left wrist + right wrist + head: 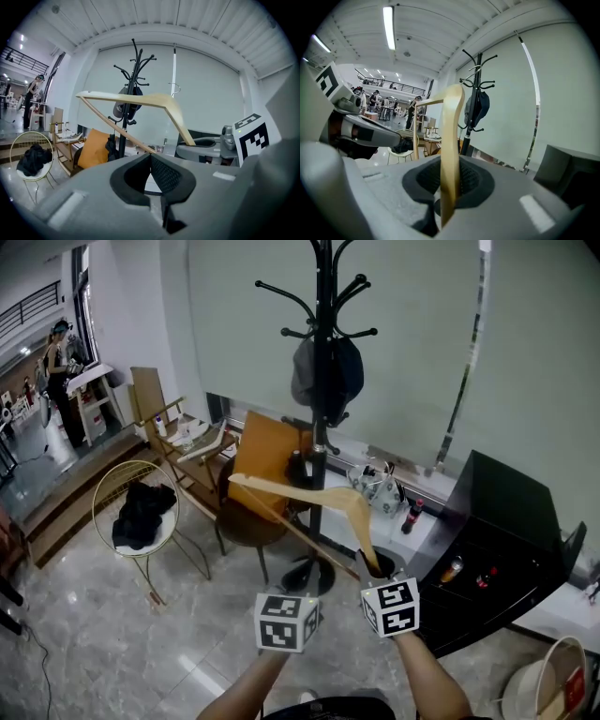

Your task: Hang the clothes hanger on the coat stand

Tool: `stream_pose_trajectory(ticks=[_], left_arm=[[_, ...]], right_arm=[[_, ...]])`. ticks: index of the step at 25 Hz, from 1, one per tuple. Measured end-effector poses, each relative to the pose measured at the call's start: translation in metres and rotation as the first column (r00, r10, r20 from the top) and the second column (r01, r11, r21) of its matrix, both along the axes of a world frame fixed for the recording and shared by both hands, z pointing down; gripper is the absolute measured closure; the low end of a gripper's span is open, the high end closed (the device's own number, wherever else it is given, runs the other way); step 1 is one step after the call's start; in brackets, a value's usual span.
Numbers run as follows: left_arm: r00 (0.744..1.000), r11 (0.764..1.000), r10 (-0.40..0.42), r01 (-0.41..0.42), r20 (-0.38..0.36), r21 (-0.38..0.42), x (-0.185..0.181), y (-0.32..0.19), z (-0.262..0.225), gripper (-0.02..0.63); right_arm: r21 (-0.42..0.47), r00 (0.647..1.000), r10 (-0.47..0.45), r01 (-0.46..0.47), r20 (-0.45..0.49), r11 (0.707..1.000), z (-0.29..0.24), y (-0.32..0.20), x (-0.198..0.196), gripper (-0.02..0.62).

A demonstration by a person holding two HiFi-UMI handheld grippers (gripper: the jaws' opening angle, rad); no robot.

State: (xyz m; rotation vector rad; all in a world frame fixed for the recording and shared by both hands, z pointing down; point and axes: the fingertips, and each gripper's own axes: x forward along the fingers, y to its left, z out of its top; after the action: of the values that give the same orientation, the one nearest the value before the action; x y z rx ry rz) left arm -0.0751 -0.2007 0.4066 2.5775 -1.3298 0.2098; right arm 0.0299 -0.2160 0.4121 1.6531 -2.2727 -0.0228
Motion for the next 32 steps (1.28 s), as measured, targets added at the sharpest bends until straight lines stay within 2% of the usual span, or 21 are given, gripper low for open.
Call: stream_pose_trajectory(ticks=[9,27,32], left_arm=[[1.0,1.0,0.027,-0.027,-0.003,-0.007,0.003,-0.022,0.009,0.6],[0.998,0.998,-0.046,0.047,0.04,-0.034,0.031,-0.116,0.035,0.601],[0.997,0.997,-0.057,0.059,0.045,-0.044,0.042,-0.139,0.037,0.6]], right_arm=[[-0.01,0.999,0.007,-0.007,-0.037,1.0,0.012,-0.025,0.002,0.548],[-0.032,0.991,-0.102,0.1,-0.091,0.994,0.05,-0.117,0.027,0.548],[-0.043,0.98,-0.13,0.125,-0.151,0.991,0.061,-0.144,0.041,0.548]])
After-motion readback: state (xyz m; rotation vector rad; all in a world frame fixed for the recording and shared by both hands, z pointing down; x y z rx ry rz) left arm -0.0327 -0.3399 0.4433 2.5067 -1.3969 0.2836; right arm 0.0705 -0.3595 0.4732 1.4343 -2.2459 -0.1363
